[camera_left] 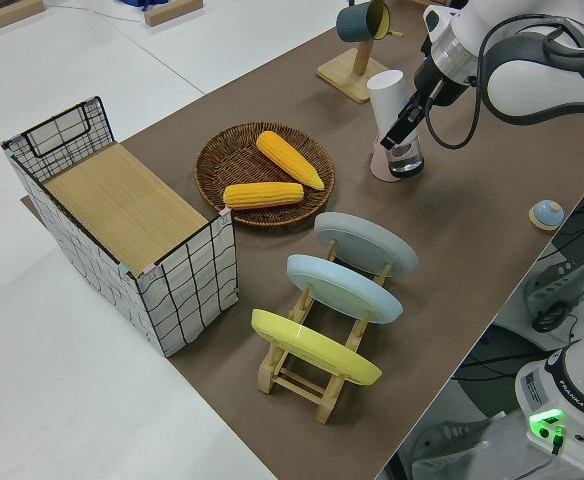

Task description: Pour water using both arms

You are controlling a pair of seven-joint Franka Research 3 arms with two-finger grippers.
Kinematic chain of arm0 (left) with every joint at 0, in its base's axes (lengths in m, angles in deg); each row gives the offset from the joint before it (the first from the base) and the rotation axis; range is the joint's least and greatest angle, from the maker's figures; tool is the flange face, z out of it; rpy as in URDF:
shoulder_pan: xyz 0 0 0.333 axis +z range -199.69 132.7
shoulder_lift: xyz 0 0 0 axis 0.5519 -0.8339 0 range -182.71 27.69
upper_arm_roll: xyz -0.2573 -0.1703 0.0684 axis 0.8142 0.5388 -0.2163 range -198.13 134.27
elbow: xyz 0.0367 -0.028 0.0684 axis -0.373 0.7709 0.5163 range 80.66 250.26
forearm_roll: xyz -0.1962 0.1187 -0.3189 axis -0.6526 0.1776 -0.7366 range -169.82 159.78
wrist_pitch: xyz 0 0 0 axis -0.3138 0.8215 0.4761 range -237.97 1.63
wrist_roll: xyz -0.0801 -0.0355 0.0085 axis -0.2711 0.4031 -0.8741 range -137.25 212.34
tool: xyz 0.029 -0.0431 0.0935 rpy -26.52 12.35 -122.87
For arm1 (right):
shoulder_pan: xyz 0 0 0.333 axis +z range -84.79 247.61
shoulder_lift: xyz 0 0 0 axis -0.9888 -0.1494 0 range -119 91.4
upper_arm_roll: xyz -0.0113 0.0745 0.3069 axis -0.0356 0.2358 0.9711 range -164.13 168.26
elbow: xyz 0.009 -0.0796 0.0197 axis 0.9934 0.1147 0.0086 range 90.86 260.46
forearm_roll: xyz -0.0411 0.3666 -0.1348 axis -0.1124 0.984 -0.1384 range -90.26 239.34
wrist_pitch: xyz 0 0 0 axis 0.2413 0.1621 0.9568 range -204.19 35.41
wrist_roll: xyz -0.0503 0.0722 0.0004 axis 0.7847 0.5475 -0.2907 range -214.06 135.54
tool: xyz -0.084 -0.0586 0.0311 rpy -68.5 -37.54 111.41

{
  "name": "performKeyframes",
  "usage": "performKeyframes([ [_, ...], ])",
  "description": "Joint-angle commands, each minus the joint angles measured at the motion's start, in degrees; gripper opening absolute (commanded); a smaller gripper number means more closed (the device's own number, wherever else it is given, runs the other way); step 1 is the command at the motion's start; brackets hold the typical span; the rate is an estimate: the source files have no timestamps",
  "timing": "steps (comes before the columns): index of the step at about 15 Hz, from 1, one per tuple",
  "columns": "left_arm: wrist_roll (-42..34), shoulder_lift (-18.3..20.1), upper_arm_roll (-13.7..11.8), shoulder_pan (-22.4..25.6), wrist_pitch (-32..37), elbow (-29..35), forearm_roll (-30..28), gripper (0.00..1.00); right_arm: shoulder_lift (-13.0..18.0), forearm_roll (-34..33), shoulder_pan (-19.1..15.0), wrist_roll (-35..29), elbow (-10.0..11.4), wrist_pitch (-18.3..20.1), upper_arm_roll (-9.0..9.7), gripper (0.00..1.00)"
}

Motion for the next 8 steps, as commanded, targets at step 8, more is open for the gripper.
performKeyframes([
  [8,1.2,2.3,-0.5,-8.7,3.3,4.1,-0.3,0.0,8.7,-8.9,-9.2,45.4,1.8,14.1,-7.66,0.985],
])
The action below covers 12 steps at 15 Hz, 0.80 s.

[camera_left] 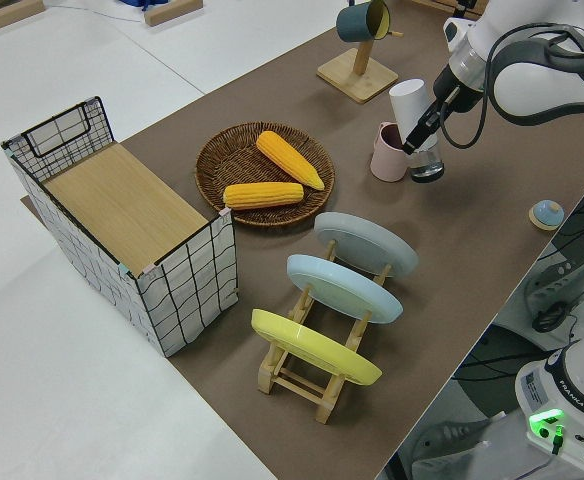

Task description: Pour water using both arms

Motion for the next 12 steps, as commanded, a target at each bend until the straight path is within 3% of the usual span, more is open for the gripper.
performKeyframes([
  [1,0.0,2.1,-0.6,-3.2,4.4,0.9,-0.2,0.0,3.2,-2.6,-2.1,15.0,2.4,2.8,-3.6,0.985],
  [3,-0.6,1.7,-0.6,-3.8,6.8,0.4,-0.1,0.0,5.2,-2.7,-5.1,19.6,4.5,3.1,-5.54,0.985],
  [5,-0.7,1.0,-0.6,-4.5,7.6,0.2,-0.1,0.0,7.6,-2.7,-8.7,24.4,6.6,3.2,-5.9,0.985],
  [7,-0.8,-1.6,-0.5,-5.1,10.0,-2.4,-0.1,0.0,8.9,-2.8,-11.0,27.6,7.0,5.7,-6.6,0.985],
  [12,-1.5,-5.3,0.5,-5.1,14.0,-5.9,0.1,0.0,13.1,-2.9,-11.4,30.2,7.2,8.7,-13.62,0.985],
])
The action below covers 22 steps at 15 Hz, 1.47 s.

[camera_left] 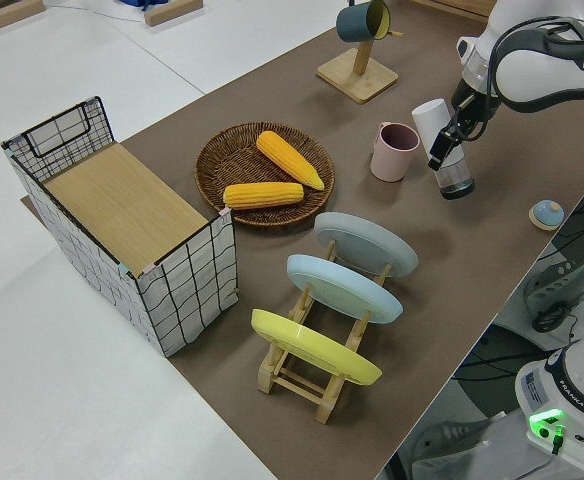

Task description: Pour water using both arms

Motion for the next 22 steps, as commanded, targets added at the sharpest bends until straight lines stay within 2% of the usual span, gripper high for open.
performKeyframes([
  [1,-2.3,-2.4,-0.5,-0.7,3.0,-3.6,0.0,0.0,5.2,-1.0,-0.2,1.6,2.7,1.2,-2.66,0.985],
  [4,-2.8,-5.9,-0.5,-0.7,7.7,-7.6,0.1,0.0,8.0,-0.6,-1.4,1.9,2.3,2.8,-4.24,0.985],
  [5,-2.7,-7.4,-0.5,-0.7,9.3,-9.7,0.1,0.0,8.5,-0.3,-1.4,1.9,1.9,4.0,-4.76,0.985],
  [8,-2.8,-10.3,-0.6,-0.7,14.2,-13.9,0.4,0.0,9.3,0.2,-1.4,1.4,0.3,4.4,-5.82,0.985],
  [11,-2.9,-11.7,-0.6,-0.7,17.6,-15.7,0.7,0.0,9.4,2.9,-1.2,0.3,-0.2,4.5,-5.65,0.985],
  [13,-2.8,-12.1,-0.6,-0.8,18.9,-16.2,1.4,0.0,9.5,5.7,-1.2,-3.5,-0.2,5.2,-5.74,0.985],
  [18,-2.8,-12.5,-0.6,-0.8,20.0,-16.5,1.5,0.0,9.5,4.4,-0.7,-4.3,-0.2,4.9,-5.74,0.985],
  [22,-2.8,-14.8,-0.5,-1.0,23.3,-19.8,1.5,0.0,9.5,3.9,-0.6,-4.3,-0.2,4.9,-5.65,0.985],
])
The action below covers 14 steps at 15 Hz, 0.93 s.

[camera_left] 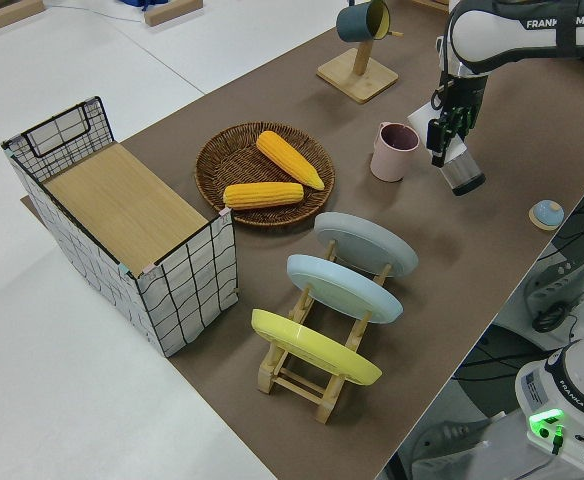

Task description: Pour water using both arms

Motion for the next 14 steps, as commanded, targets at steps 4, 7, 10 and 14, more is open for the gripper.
performKeyframes([
  [4,-0.1,-3.9,-0.4,-0.8,6.3,-6.5,2.0,0.0,0.3,-0.2,2.0,-1.0,-0.2,0.9,1.28,0.985],
  [7,-0.2,-3.9,-0.4,-0.8,6.3,-6.6,2.0,0.0,0.3,0.1,2.3,-1.0,-0.2,1.0,1.37,0.985],
  [10,-0.2,-3.9,-0.4,-0.7,6.7,-6.6,2.0,0.0,0.3,0.1,2.2,-1.0,-0.2,1.0,1.28,0.985],
  [14,-0.2,-3.9,-0.4,-0.8,7.2,-6.6,2.1,0.0,0.3,0.1,2.2,-1.0,-0.2,1.0,1.28,0.985],
])
